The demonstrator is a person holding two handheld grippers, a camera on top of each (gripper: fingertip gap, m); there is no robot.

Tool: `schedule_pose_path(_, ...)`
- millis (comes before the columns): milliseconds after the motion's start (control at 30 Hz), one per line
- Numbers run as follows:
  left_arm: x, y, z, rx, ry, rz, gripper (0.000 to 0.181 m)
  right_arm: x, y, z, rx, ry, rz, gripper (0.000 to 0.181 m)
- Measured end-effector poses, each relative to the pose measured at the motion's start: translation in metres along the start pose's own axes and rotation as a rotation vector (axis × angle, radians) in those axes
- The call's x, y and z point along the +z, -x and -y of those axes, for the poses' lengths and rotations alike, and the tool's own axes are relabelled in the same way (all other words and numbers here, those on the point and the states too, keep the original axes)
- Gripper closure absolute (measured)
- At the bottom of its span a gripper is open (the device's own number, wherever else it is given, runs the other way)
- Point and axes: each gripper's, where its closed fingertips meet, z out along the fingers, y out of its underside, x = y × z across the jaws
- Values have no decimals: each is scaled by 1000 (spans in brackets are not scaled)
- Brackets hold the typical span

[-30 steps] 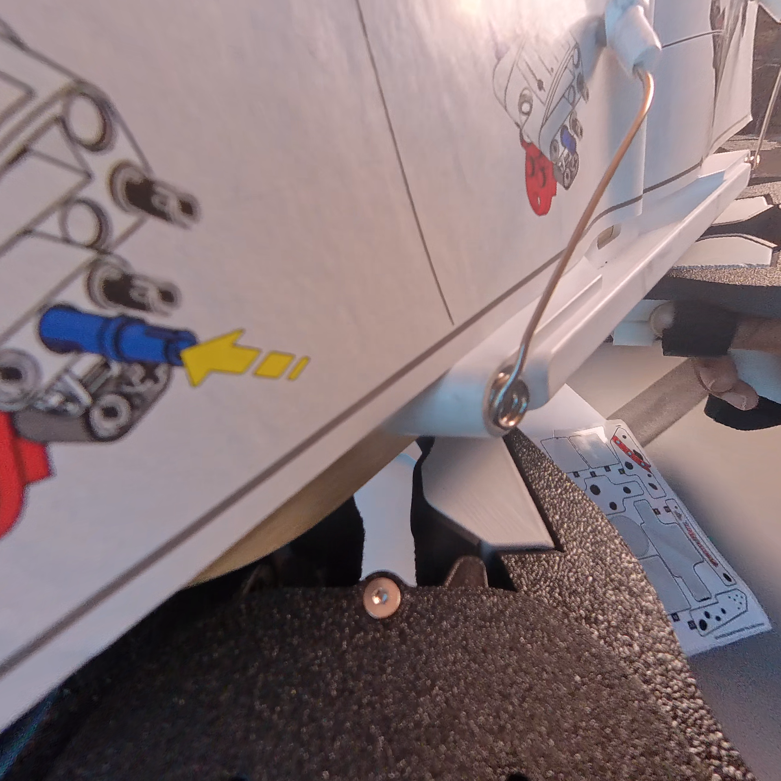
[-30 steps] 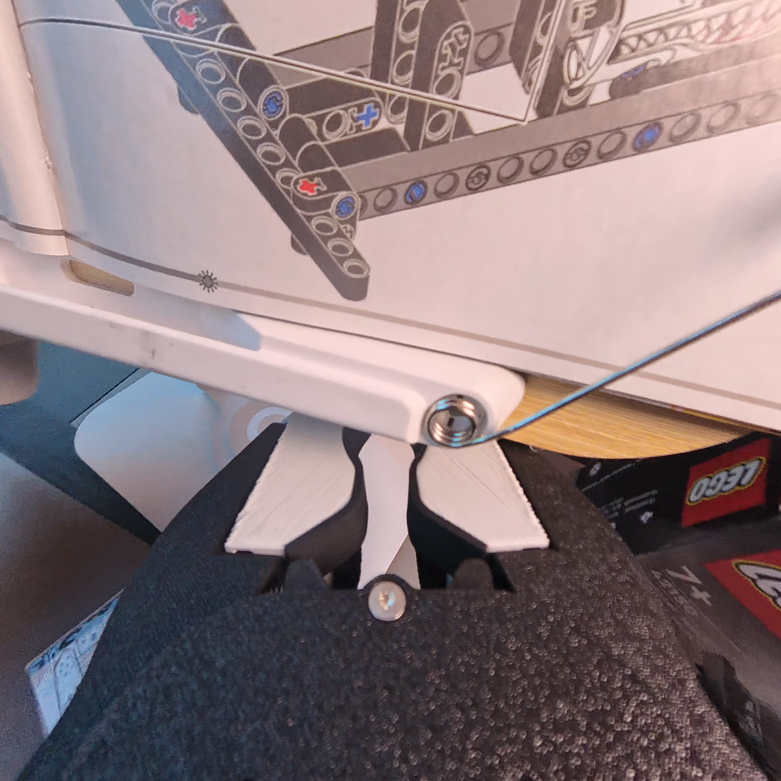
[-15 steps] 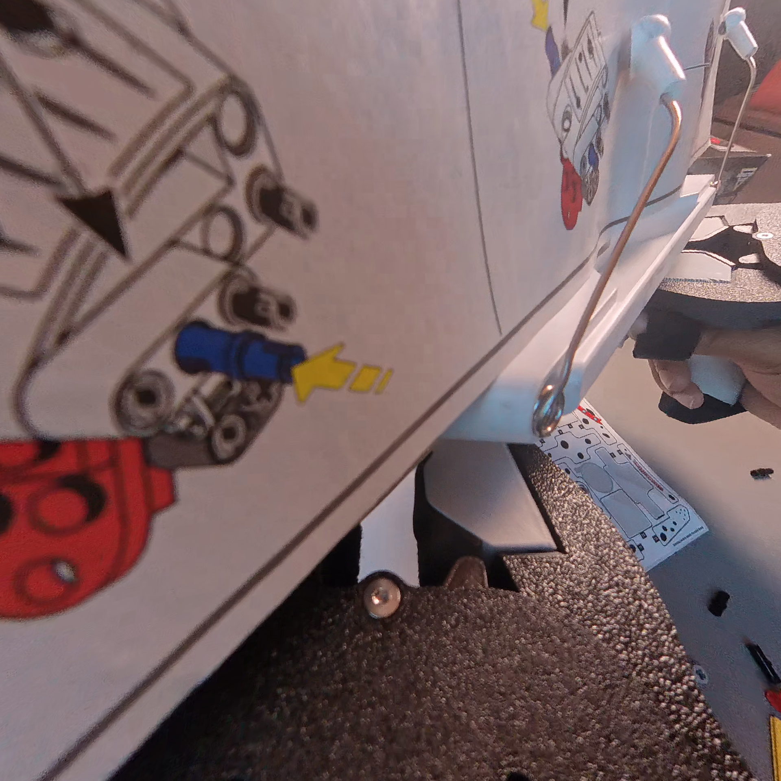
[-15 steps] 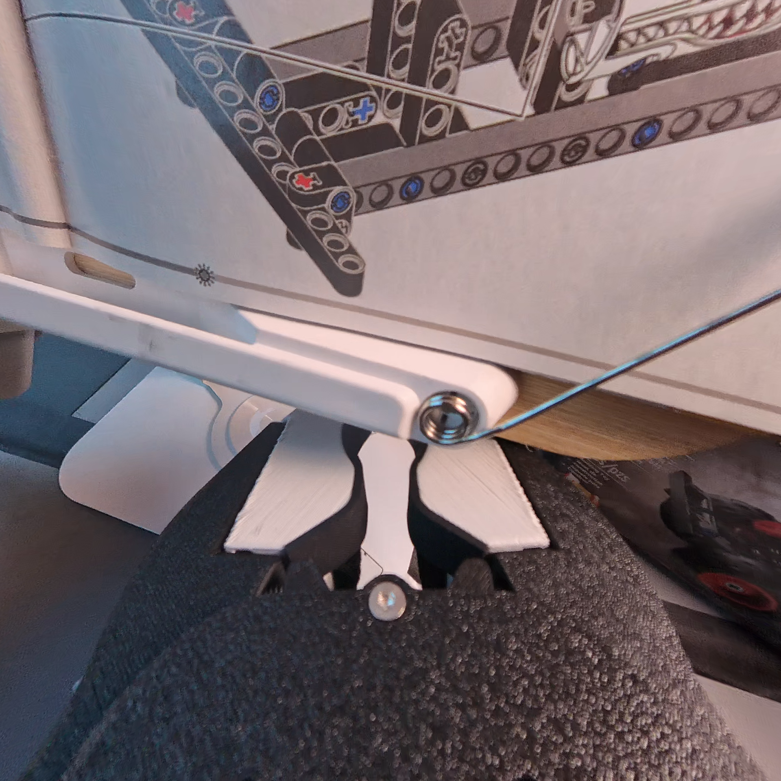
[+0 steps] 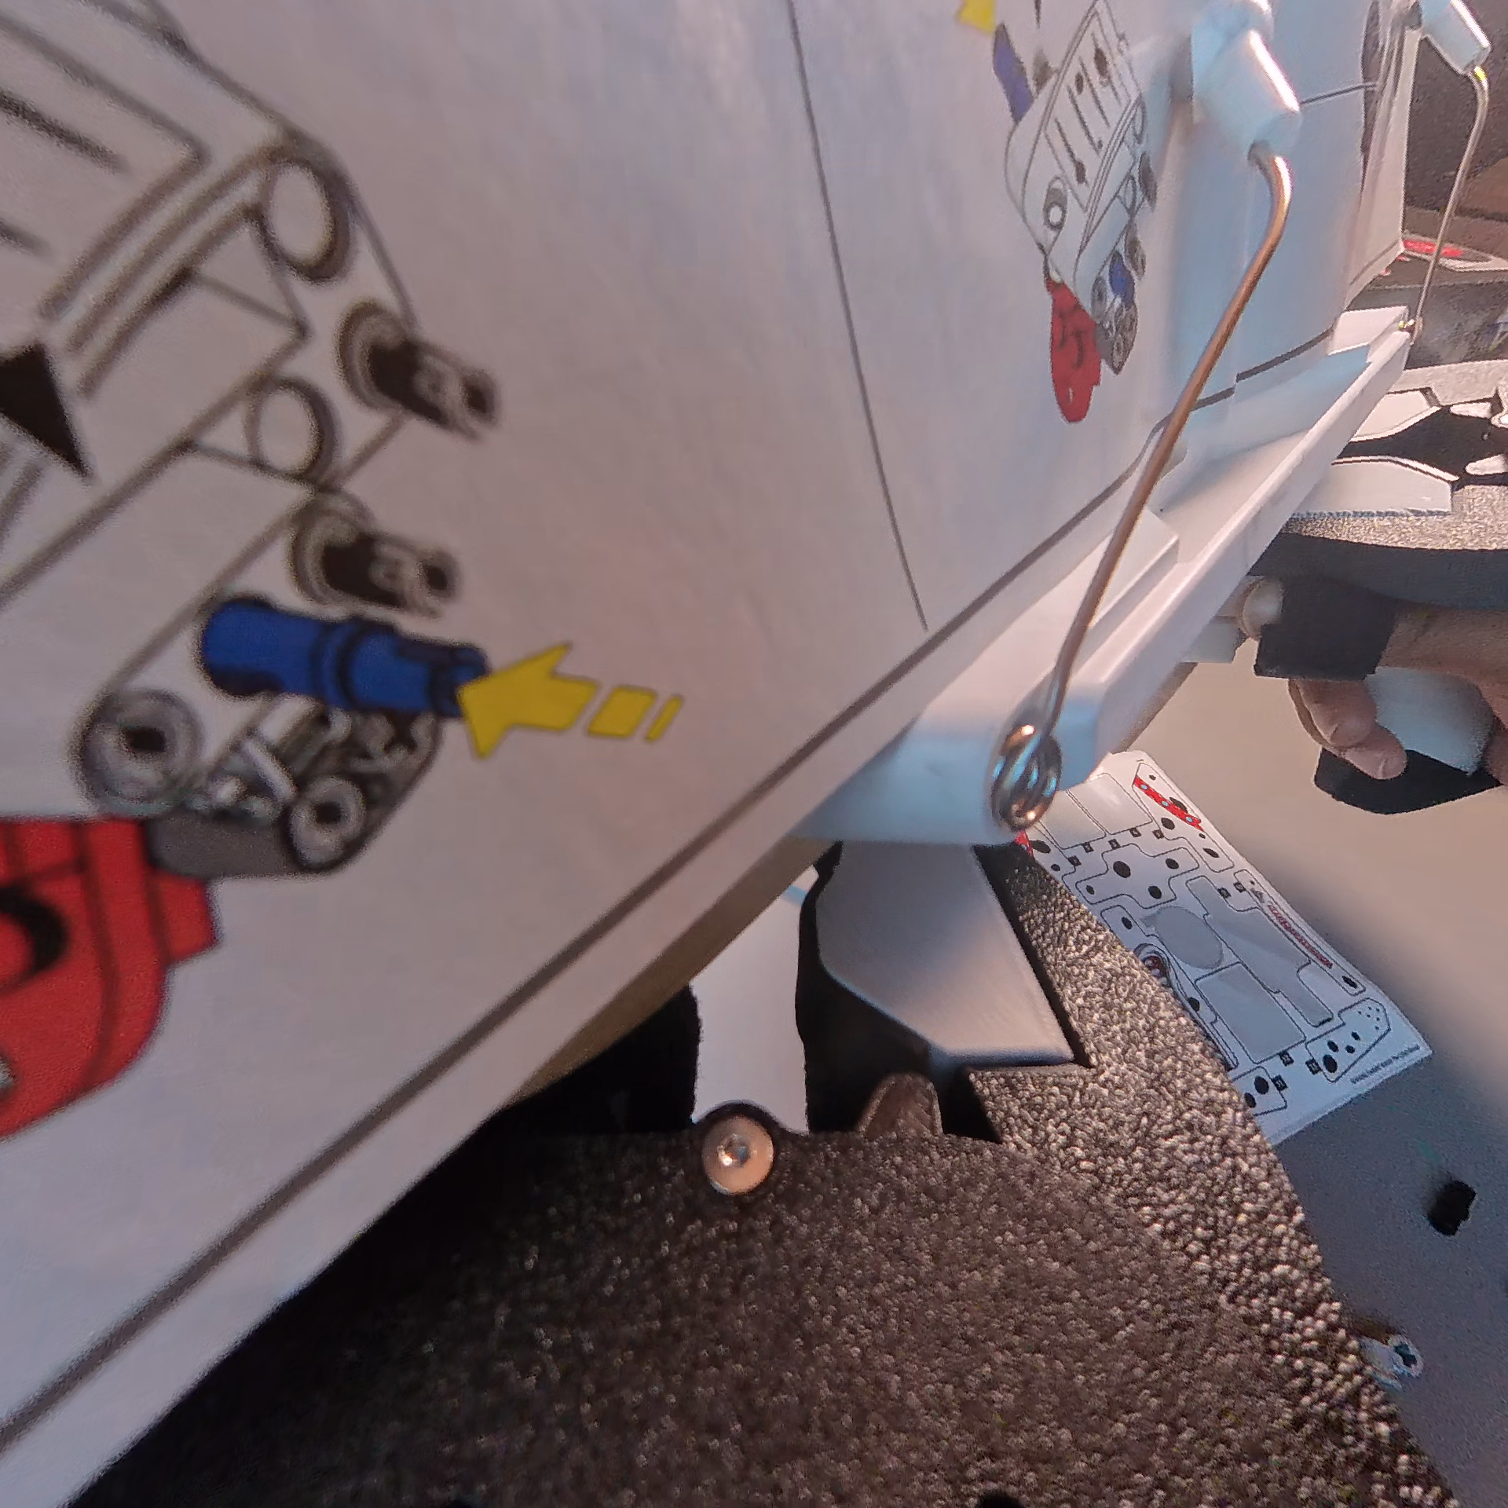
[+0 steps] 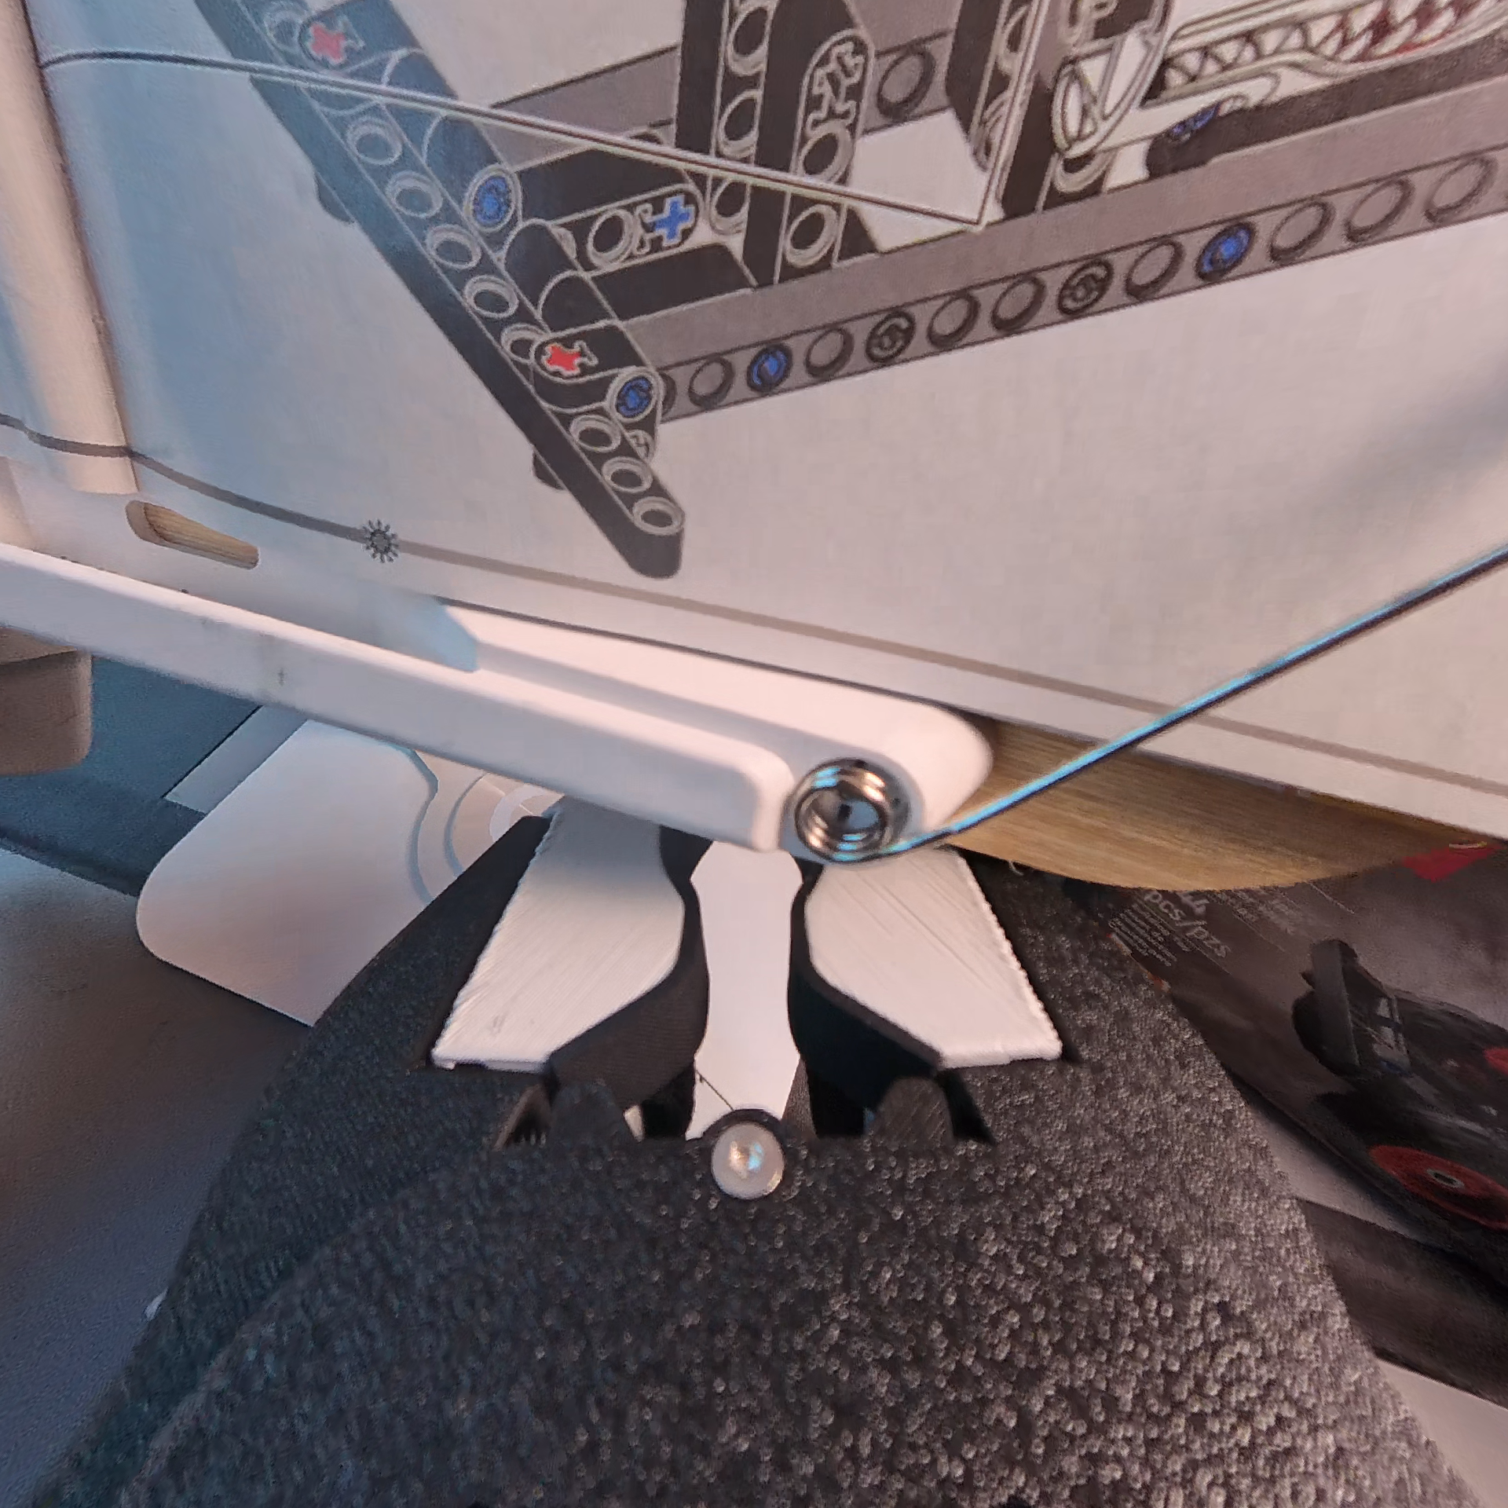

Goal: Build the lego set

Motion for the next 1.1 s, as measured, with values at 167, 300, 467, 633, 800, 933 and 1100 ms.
schedule_pose_path(167,1,-1,3,63,-6,63,30,9,-7,5,-77,4,1,176)
schedule_pose_path(300,5,0,7,120,-6,122,148,20,-13,11,-135,-7,19,176)
schedule_pose_path(467,5,-2,6,157,-20,173,146,27,-15,11,-112,-33,50,177)
schedule_pose_path(633,5,-2,2,77,-24,132,78,18,-12,6,-74,-42,20,176)
schedule_pose_path(800,-2,0,-2,5,4,116,84,13,-8,0,-38,45,84,171)
schedule_pose_path(933,-29,3,-11,-44,-22,151,133,-7,1,-21,-13,218,216,125)
schedule_pose_path(1100,-78,-9,-7,-74,-93,197,123,-75,18,-6,-79,181,327,117)
